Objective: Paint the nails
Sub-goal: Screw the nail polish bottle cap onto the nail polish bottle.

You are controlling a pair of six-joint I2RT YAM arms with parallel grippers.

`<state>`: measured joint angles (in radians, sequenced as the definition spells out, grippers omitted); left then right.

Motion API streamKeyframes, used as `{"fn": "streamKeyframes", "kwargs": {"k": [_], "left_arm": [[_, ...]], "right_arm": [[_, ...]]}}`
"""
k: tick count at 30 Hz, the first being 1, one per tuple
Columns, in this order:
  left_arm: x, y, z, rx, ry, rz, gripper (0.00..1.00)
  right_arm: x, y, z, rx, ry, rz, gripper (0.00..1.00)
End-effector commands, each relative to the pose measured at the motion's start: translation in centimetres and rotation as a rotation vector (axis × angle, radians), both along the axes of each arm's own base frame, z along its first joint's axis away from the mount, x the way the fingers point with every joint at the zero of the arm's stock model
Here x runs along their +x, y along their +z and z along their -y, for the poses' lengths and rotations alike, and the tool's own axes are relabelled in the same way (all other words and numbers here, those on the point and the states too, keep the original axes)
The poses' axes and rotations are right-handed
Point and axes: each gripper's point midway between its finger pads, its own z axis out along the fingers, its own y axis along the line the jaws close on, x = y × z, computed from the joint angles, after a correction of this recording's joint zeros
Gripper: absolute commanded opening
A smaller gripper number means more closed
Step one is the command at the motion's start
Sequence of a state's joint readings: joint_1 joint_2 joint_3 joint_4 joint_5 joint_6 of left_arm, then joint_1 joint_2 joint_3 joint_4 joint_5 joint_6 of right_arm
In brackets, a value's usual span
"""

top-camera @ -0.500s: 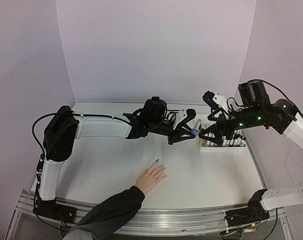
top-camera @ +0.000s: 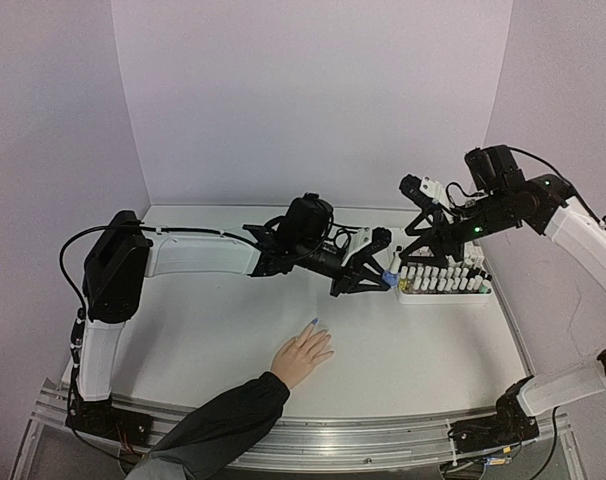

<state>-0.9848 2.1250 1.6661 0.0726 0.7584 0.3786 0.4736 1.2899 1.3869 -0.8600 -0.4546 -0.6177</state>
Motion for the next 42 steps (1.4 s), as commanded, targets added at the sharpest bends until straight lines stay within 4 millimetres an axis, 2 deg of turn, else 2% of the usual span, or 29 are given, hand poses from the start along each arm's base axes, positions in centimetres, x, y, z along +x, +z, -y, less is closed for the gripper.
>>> {"fn": "streamKeyframes", "kwargs": {"k": [1, 4, 9, 20, 24, 31, 35, 42], "left_arm": [[-1.2, 4.7, -0.7, -0.079, -0.060, 0.047, 0.00], [-1.2, 4.6, -0.7, -0.077, -0.060, 0.045, 0.00], [-1.1, 4.4, -0.7, -0.073, -0.060, 0.040, 0.00], [-1.2, 4.4, -0.6, -0.072, -0.064, 0.032, 0.00], [-1.2, 4.3, -0.6, -0.071, -0.064, 0.031, 0.00], [-0.8, 4.7, -0.3, -0.081, -0.050, 0.020, 0.00], [-0.6, 4.9, -0.2, -0.084, -0.043, 0.013, 0.00], [0.1, 5.1, 0.2, -0.090, -0.005, 0.008, 0.00]], "right_arm": [[-1.9, 1.1, -0.8, 0.048, 0.110, -0.022, 0.67], [-2.9, 0.9, -0.6, 0.039, 0.128, -0.063, 0.66], [-3.4, 0.3, -0.6, 0.037, 0.141, -0.092, 0.56], [-2.2, -1.0, -1.8, 0.062, 0.161, -0.129, 0.44], [-1.9, -1.1, -2.2, 0.079, 0.153, -0.134, 0.37], [-2.2, -2.1, -1.4, 0.049, 0.118, -0.135, 0.21], [-2.3, -2.7, -1.0, 0.031, 0.091, -0.137, 0.00], [-1.8, -3.1, -1.0, 0.006, 0.033, -0.093, 0.00]]}}
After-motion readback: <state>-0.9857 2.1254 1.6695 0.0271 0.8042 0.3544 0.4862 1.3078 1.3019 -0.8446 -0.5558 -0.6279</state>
